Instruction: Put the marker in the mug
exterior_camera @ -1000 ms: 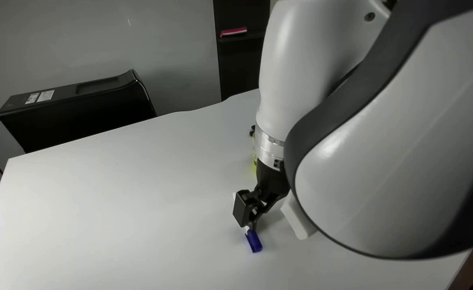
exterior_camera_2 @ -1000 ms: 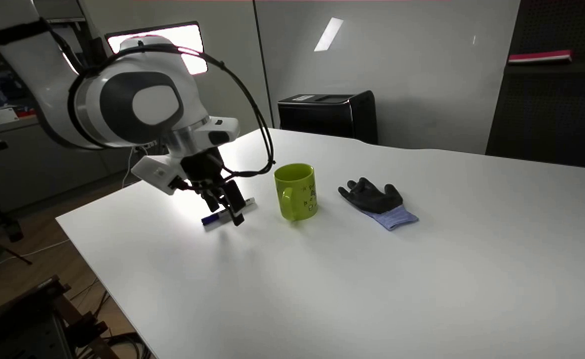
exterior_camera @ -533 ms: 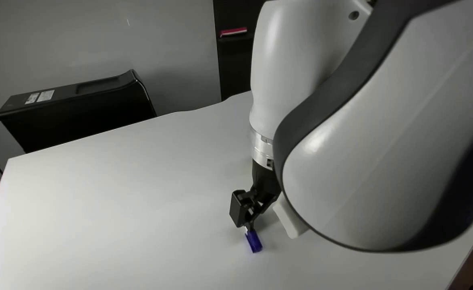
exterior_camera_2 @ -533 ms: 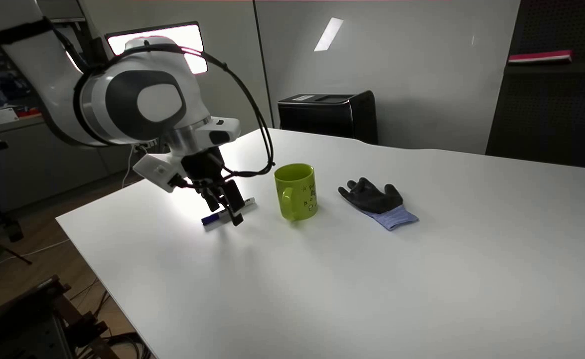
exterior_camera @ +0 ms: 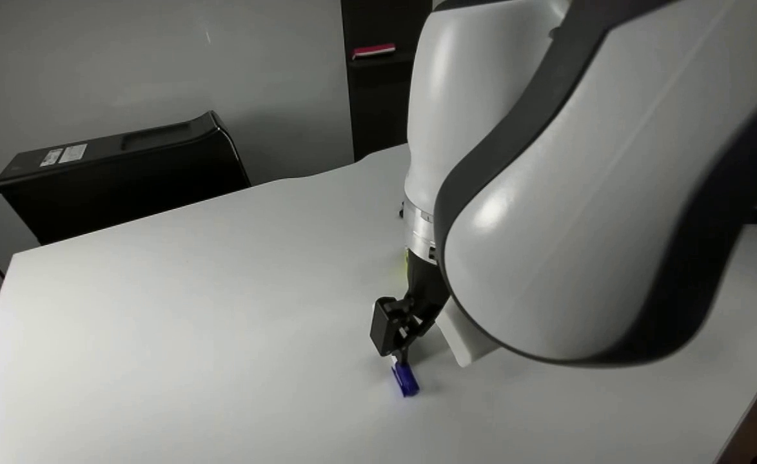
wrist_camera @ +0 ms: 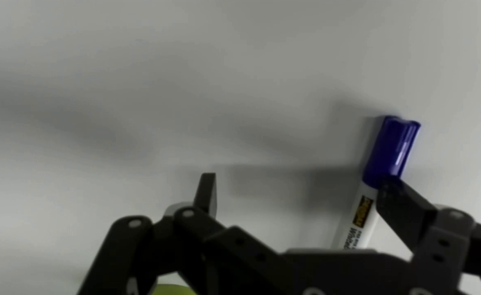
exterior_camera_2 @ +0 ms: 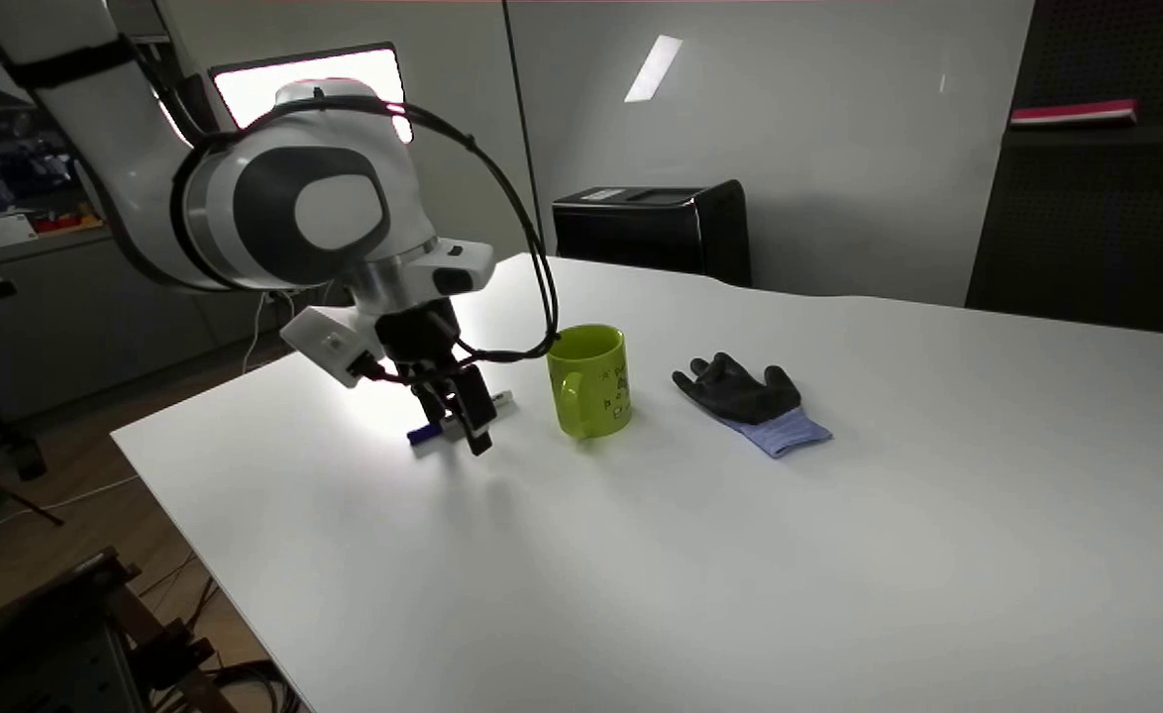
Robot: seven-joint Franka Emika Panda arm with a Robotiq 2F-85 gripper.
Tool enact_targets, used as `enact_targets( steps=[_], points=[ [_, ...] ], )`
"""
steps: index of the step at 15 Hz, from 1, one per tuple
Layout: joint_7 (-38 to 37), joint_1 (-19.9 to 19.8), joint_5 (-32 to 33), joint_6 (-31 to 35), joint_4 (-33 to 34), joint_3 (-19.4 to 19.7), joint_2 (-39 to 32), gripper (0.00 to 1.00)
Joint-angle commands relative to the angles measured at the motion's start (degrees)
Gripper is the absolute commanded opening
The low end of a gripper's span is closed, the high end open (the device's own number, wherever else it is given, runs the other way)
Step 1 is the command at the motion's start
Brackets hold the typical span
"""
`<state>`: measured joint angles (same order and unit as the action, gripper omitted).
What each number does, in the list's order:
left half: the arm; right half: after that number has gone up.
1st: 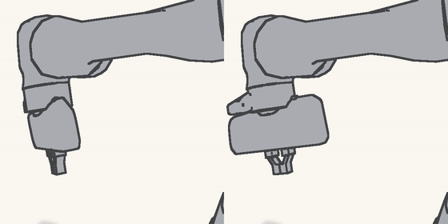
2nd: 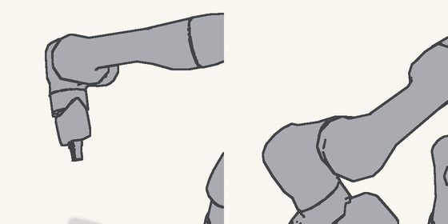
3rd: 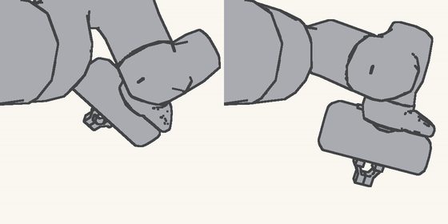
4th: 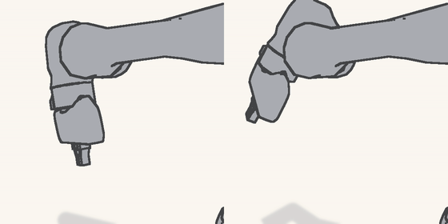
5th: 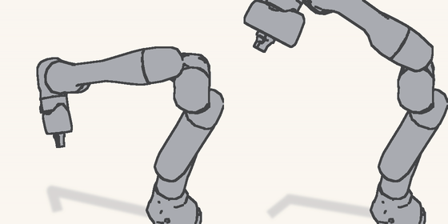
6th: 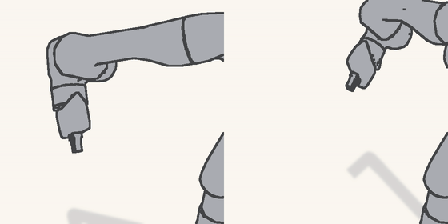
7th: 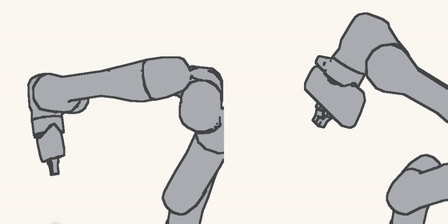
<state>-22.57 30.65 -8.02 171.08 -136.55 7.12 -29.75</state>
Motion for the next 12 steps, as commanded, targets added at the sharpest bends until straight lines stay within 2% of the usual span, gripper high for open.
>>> enact_targets(
  steps=[1, 5, 12],
  points=[
    [-2.3, -1.6, 0.6, -0.8, 1.7, -1.1, -1.2, 1.00],
    [-1.7, -4.1, -0.9, 0.2, 2.5, -4.6, -1.4, 1.00],
    [-2.0, -3.7, -0.8, -0.1, 4.4, -5.6, -3.3, 1.00]
  ],
)
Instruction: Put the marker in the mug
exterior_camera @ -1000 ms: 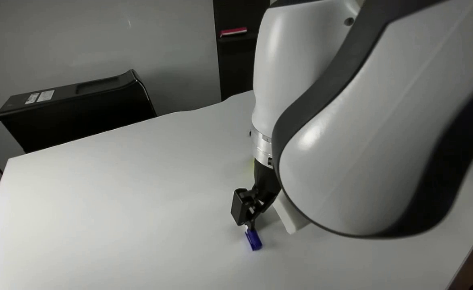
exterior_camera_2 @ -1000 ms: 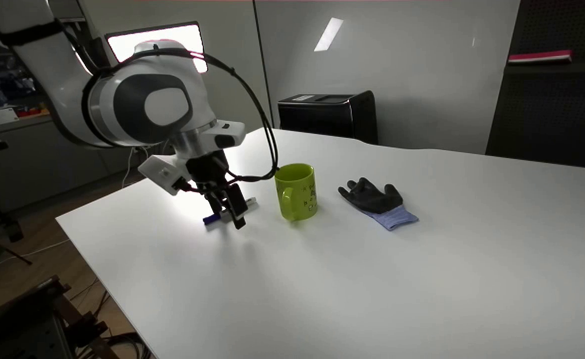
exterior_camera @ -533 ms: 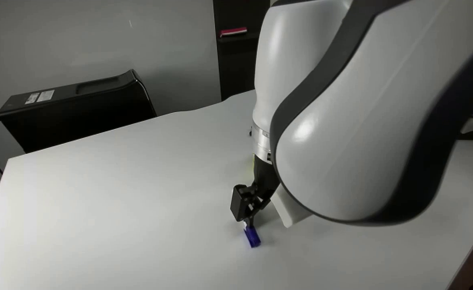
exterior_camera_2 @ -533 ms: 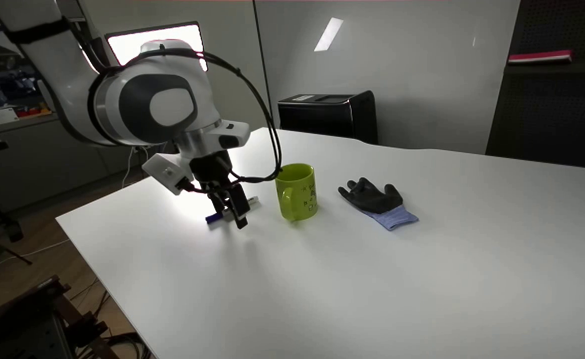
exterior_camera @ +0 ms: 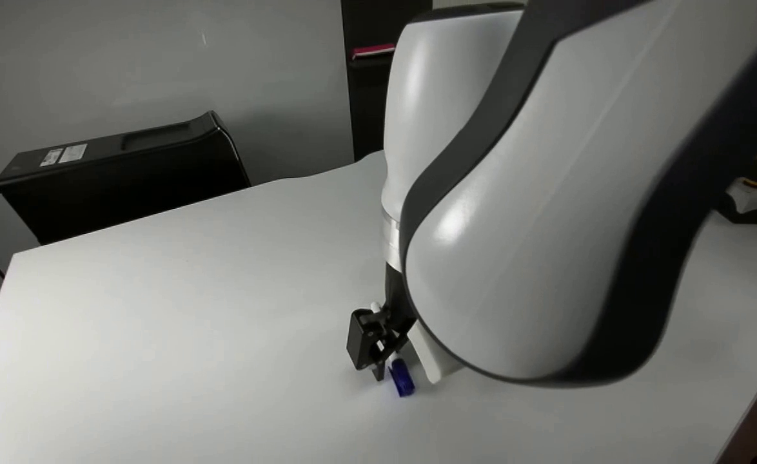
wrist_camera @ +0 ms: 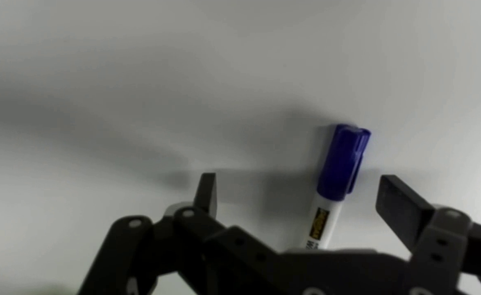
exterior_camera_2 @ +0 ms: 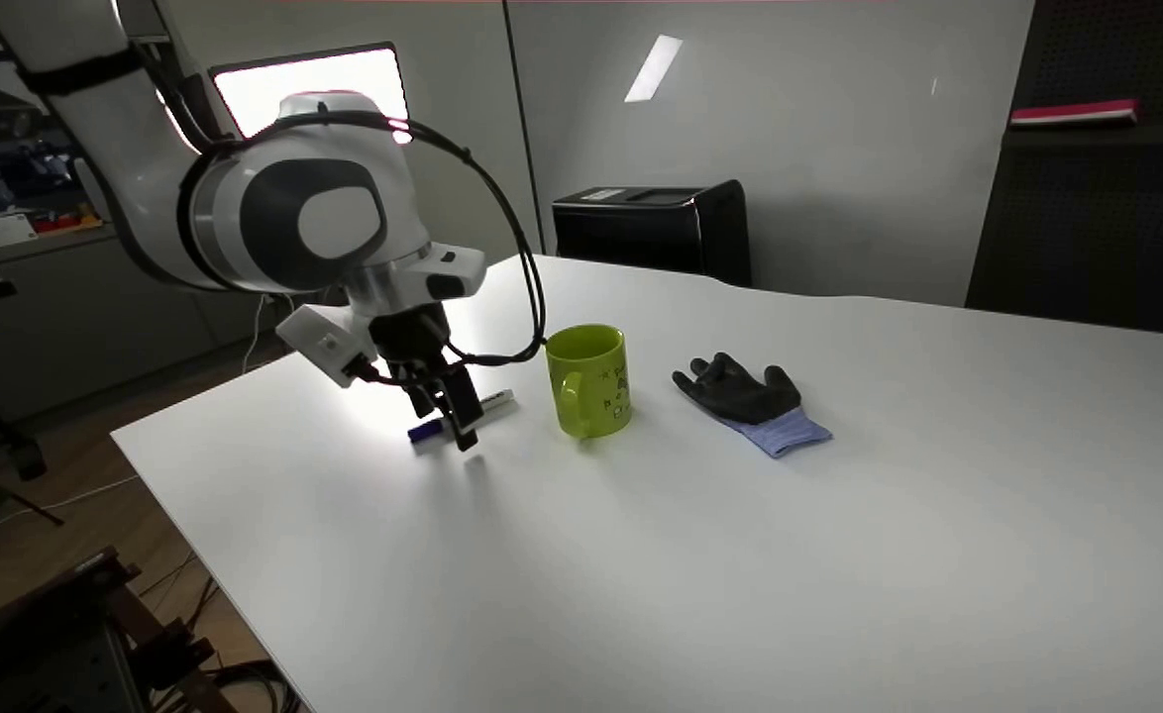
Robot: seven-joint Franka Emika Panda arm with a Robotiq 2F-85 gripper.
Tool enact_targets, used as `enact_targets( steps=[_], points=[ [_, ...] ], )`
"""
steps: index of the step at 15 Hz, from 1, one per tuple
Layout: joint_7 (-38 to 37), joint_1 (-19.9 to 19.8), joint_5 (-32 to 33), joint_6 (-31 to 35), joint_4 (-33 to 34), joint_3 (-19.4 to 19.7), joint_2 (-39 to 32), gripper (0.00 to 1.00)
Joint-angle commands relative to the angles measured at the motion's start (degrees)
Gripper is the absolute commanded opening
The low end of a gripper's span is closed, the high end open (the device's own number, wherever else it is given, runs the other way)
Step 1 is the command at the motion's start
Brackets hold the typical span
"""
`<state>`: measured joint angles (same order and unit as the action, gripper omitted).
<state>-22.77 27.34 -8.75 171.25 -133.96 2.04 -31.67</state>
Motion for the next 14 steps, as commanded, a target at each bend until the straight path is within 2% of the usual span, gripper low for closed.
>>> enact_targets(
  steps=[1, 2, 3, 13, 14],
  points=[
    [-1.8, -0.3, 0.0, -0.5, 2.1, -0.4, -1.7, 1.00],
    [-1.8, -0.1, 0.1, -0.3, 2.3, -0.3, -2.1, 0.75],
    [-1.9, 0.0, 0.1, -0.6, 2.6, 0.0, -2.4, 0.74],
    [-3.3, 0.9, 0.4, -1.5, 3.6, 1.8, -2.4, 0.05],
    [-3.2, 0.5, 0.3, -1.7, 3.5, 1.6, -2.2, 0.01]
  ],
)
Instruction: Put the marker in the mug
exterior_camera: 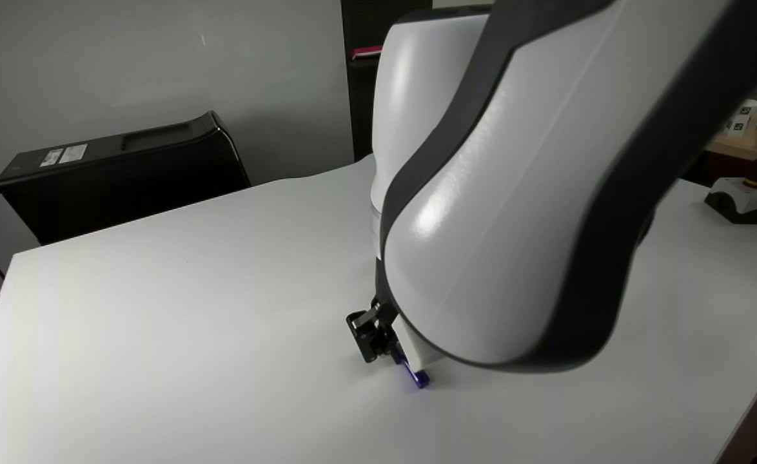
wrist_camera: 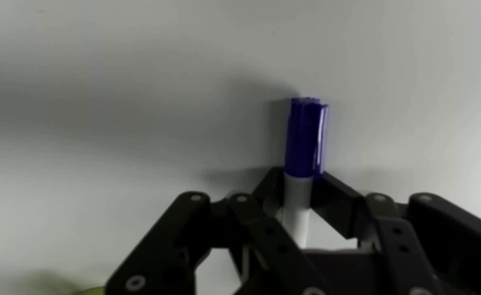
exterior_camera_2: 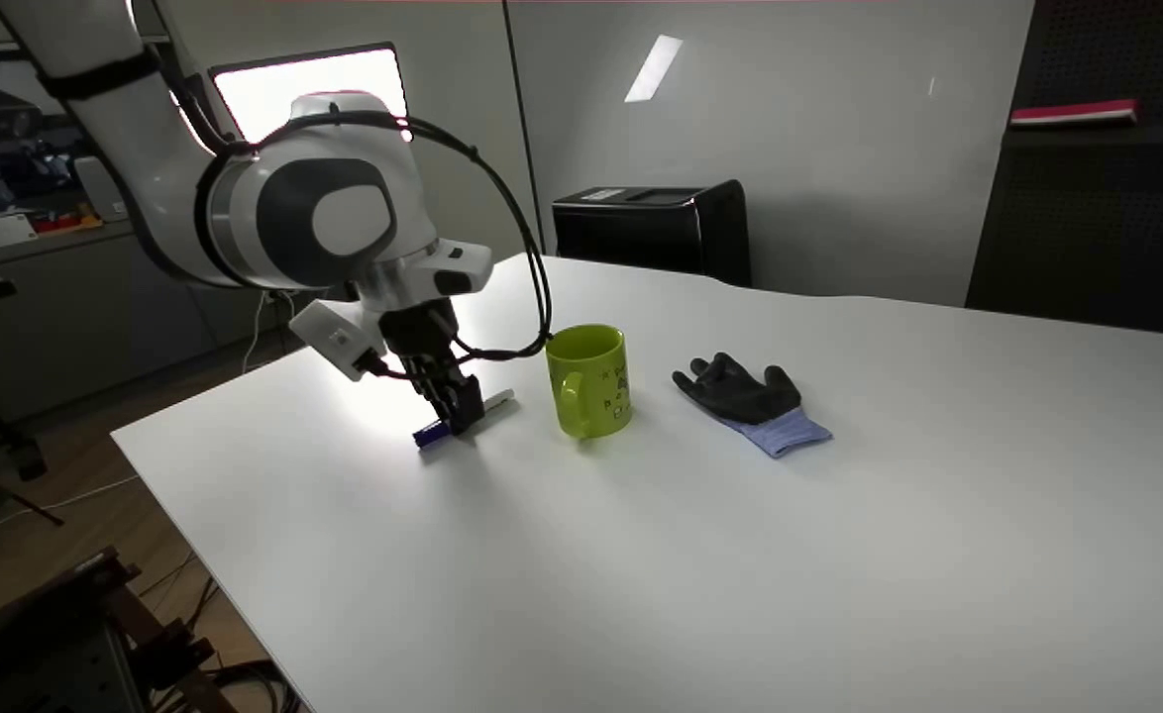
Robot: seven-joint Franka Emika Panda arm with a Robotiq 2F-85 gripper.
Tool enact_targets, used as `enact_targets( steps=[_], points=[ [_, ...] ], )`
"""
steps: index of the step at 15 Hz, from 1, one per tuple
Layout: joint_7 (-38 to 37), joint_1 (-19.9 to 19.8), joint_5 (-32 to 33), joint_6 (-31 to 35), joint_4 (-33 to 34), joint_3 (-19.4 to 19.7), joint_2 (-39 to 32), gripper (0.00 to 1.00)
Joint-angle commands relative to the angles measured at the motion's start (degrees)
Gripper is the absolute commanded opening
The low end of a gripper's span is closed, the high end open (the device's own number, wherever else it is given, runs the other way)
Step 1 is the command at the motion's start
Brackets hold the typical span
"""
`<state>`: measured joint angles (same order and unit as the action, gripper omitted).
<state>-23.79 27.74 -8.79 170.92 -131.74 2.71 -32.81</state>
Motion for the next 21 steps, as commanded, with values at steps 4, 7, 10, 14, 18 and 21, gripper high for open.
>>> enact_targets(
  steps=[4, 7, 10, 14, 18, 21],
  points=[
    [-1.8, -0.6, 0.4, -2.1, 0.6, 0.9, 0.2, 0.06],
    [-1.4, -1.4, 0.6, -3.6, 0.3, 1.1, 1.5, 0.06],
    [-0.6, -3.7, 0.4, -6.1, -0.3, 0.2, 3.6, 0.06],
    [-0.2, -6.4, 0.8, -9.9, -0.8, -0.3, 7.1, 0.06],
    [0.1, -9.0, 0.5, -12.6, -0.6, -2.0, 9.4, 0.06],
    [0.5, -10.9, -0.2, -14.1, -0.2, -3.7, 10.2, 0.06]
  ],
)
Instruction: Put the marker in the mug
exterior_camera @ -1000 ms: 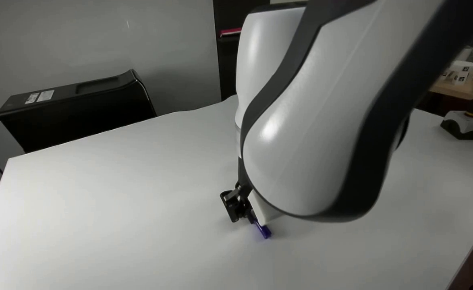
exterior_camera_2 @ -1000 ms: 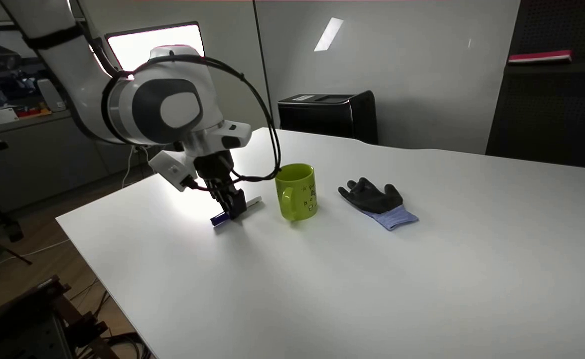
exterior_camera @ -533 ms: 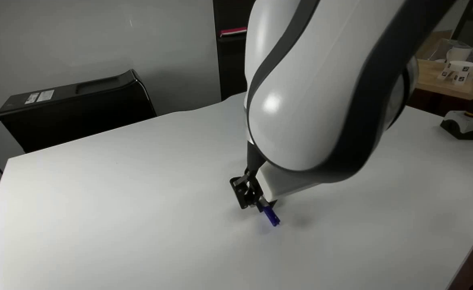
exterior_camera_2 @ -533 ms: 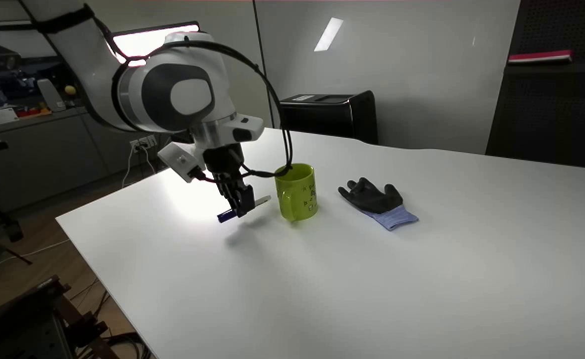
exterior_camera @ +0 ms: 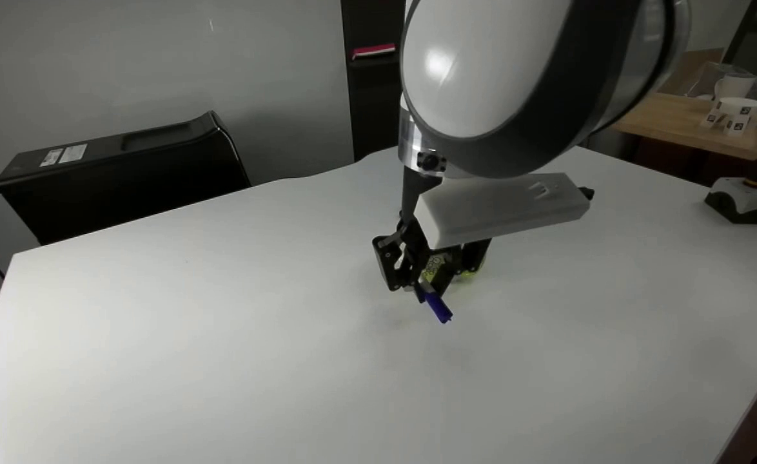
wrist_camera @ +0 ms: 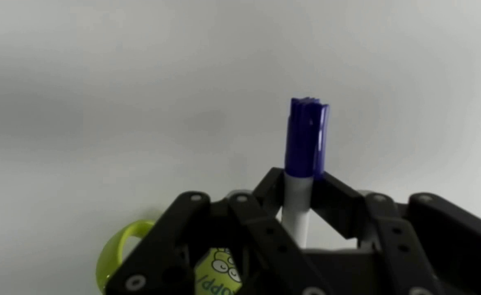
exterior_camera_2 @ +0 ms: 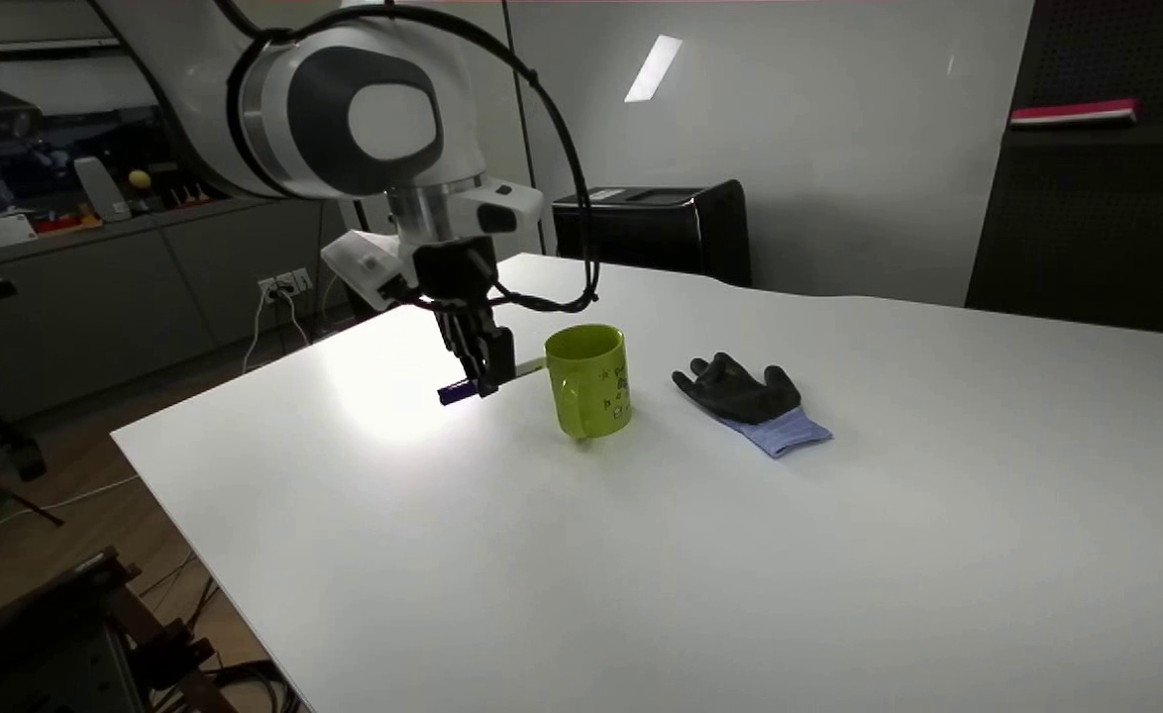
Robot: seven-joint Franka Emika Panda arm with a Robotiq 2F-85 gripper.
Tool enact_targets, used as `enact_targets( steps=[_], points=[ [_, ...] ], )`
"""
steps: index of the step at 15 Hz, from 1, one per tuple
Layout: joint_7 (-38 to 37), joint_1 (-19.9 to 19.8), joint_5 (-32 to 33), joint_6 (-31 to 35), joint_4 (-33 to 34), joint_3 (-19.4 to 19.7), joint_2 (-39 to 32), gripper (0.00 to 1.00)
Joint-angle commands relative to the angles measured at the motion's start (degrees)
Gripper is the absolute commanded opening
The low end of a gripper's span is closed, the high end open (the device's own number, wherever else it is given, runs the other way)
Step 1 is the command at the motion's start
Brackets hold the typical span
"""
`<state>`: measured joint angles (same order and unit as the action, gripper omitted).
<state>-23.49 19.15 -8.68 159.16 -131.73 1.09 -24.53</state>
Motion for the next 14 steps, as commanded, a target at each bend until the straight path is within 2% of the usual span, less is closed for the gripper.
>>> enact_targets(
  steps=[1, 4, 14],
  points=[
    [0.7, -3.1, -0.9, -3.1, 0.0, -3.0, 2.2, 0.06],
    [1.8, -5.2, -2.3, -5.2, 0.0, -5.2, 3.6, 0.06],
    [-0.1, -6.9, -2.1, -7.5, -0.7, -4.8, 9.7, 0.06]
  ],
)
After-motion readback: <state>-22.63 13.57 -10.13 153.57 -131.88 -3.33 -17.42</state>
